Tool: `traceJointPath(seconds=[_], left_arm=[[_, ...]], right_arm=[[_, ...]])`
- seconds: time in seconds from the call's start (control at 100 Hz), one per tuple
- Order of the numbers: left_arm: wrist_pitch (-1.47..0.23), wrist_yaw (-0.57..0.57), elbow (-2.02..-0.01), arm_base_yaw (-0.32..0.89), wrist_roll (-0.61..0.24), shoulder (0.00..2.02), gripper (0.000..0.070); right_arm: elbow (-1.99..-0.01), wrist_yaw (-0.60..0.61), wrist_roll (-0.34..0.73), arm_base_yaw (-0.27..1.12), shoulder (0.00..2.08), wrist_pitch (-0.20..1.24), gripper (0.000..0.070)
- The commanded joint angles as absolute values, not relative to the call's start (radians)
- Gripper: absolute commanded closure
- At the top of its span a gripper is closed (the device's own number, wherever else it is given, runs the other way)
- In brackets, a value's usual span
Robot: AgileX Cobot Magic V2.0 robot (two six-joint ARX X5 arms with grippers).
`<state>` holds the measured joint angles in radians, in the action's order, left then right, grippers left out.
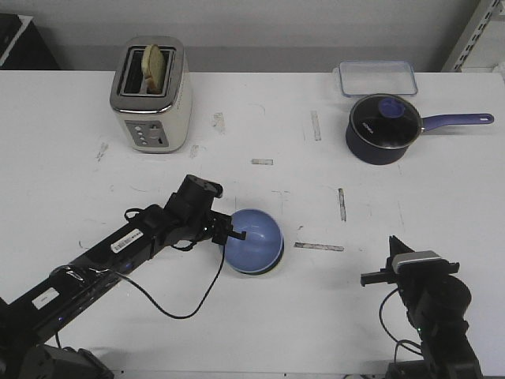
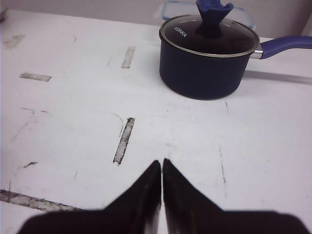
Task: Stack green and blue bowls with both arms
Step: 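Open the left gripper and withdraw it from the stacked bowls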
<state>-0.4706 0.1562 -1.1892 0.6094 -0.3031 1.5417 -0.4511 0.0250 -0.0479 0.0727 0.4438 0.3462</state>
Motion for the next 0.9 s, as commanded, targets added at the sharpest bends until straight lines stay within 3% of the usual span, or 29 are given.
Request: traceJointPath(seconds=[0.0, 0.07, 0.22, 0.27, 0.35, 0.67, 0.74, 0.89], left_arm=[[-0.466, 0.159, -1.205, 0.619, -0.309, 1.557, 0.0649], [-0.464, 0.159, -1.205, 0.619, -0.309, 1.557, 0.0511], [-0.462, 0.166, -1.205, 0.619, -0.315, 1.557, 0.0149], [-0.460, 0.165, -1.206, 0.619, -0.331, 1.556, 0.0082], [-0.467, 0.165, -1.219, 0.618, -0.331, 1.556, 0.0043], [-0.545, 0.146, -1.370, 0.585, -0.299, 1.530, 0.0073], [-0.577, 0.110, -1.407, 0.565, -0.287, 1.516, 0.0192], [-0.628, 0.042, -1.441, 0.504, -0.190, 1.459, 0.0561]], right_arm=[[-0.457, 0.025, -0.051, 0.075, 0.447, 0.337, 0.0700], [-0.457, 0.026, -0.051, 0.075, 0.447, 0.337, 0.0700], [-0.457, 0.025, -0.051, 0.075, 0.447, 0.336, 0.0700], [-0.457, 0.026, -0.051, 0.075, 0.447, 0.336, 0.0700], [-0.457, 0.026, -0.051, 0.075, 0.447, 0.337, 0.0700], [-0.457, 0.025, -0.051, 0.075, 0.447, 0.337, 0.0700], [-0.457, 0.025, -0.051, 0.075, 0.447, 0.336, 0.0700], [-0.457, 0.025, -0.053, 0.075, 0.447, 0.336, 0.0700]])
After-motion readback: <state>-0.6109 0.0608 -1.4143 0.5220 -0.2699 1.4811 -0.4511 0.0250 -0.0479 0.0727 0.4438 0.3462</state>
